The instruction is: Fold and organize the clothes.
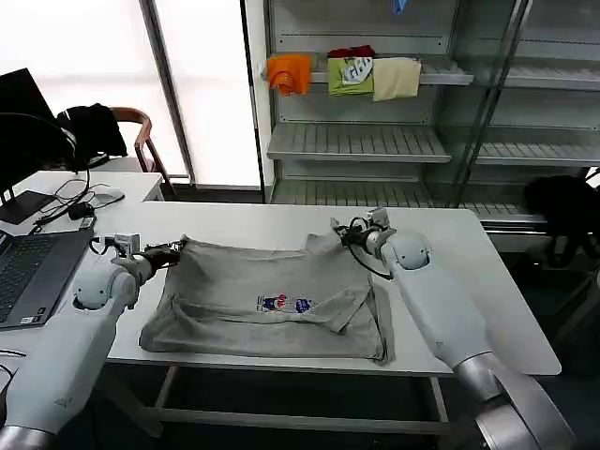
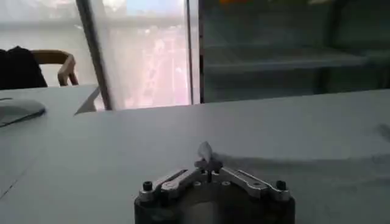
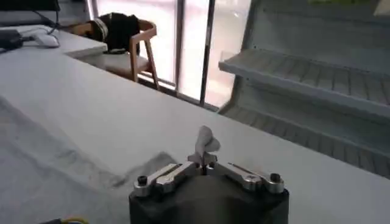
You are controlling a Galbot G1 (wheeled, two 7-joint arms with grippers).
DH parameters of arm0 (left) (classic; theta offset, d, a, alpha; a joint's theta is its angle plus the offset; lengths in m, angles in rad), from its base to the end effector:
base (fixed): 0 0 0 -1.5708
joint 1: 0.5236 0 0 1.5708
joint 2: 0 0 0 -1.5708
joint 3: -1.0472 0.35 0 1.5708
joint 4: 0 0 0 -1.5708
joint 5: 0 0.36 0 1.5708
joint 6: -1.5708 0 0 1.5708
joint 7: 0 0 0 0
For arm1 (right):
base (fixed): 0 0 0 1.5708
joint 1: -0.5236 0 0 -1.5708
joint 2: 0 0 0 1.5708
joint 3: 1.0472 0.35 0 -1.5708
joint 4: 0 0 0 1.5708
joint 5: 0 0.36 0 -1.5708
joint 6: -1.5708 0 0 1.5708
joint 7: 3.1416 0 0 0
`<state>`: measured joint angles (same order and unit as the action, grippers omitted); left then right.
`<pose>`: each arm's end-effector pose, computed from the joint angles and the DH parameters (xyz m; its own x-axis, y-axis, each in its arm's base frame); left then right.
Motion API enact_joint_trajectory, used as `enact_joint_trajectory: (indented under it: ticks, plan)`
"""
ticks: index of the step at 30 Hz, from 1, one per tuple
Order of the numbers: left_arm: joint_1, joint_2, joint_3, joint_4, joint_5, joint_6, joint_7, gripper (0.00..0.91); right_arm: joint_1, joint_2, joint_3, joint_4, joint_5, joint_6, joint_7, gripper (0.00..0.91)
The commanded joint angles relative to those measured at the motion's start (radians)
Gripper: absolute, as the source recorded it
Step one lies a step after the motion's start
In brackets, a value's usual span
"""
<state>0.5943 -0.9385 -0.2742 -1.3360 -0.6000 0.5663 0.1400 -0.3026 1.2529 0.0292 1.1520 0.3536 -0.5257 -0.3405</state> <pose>0.4805 0.1866 -0.2121 -0.8858 0.1480 0.4399 0.1726 0.9849 0.0161 0.5655 -0.0069 -0.1864 -0.7861 -0.4772 0.3929 -0.5445 0.8354 -0.0750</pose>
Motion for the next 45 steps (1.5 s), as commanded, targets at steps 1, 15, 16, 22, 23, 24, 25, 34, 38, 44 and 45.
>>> enact_joint_trajectory:
  ticks: [1,15,16,22,23,24,25,34,38,44,45]
  plan:
    - [0.119,0.019,-0.074,-0.148,-0.033,-0.006,-0.020,0.000,-0.057,-0.082,-0.015,0.242,0.081,-0.026,0.005,0.000]
    - [0.472,0.012,-0.232,-0.510,0.000,-0.026,-0.193,0.010,-0.331,-0.199,0.028,0.536,0.129,-0.029,0.023,0.000]
    - [0.494,0.005,-0.239,-0.532,0.002,-0.021,-0.228,0.010,-0.355,-0.202,0.034,0.549,0.125,-0.028,0.025,0.000]
    - [0.560,-0.009,-0.272,-0.594,0.011,-0.009,-0.310,0.010,-0.436,-0.254,0.063,0.625,0.122,-0.025,0.019,0.000]
    - [0.567,-0.009,-0.275,-0.598,0.013,-0.009,-0.315,0.010,-0.449,-0.267,0.070,0.639,0.123,-0.024,0.018,0.000]
    - [0.573,-0.009,-0.277,-0.598,0.016,-0.010,-0.315,0.010,-0.462,-0.282,0.077,0.652,0.124,-0.024,0.018,0.000]
    - [0.578,-0.008,-0.277,-0.594,0.016,-0.013,-0.315,0.010,-0.479,-0.295,0.084,0.666,0.124,-0.023,0.018,0.000]
    - [0.578,-0.013,-0.265,-0.541,0.036,-0.040,-0.311,0.020,-0.667,-0.341,0.148,0.750,0.098,0.019,0.007,0.000]
    - [0.575,-0.019,-0.253,-0.525,0.058,-0.043,-0.309,0.020,-0.715,-0.325,0.158,0.740,0.075,0.036,0.014,0.000]
    - [0.569,-0.020,-0.247,-0.509,0.068,-0.041,-0.311,0.363,-0.745,-0.298,0.161,0.737,0.053,0.043,0.059,0.776]
    - [0.570,-0.020,-0.247,-0.509,0.070,-0.039,-0.312,0.685,-0.749,-0.289,0.160,0.735,0.049,0.043,0.076,0.907]
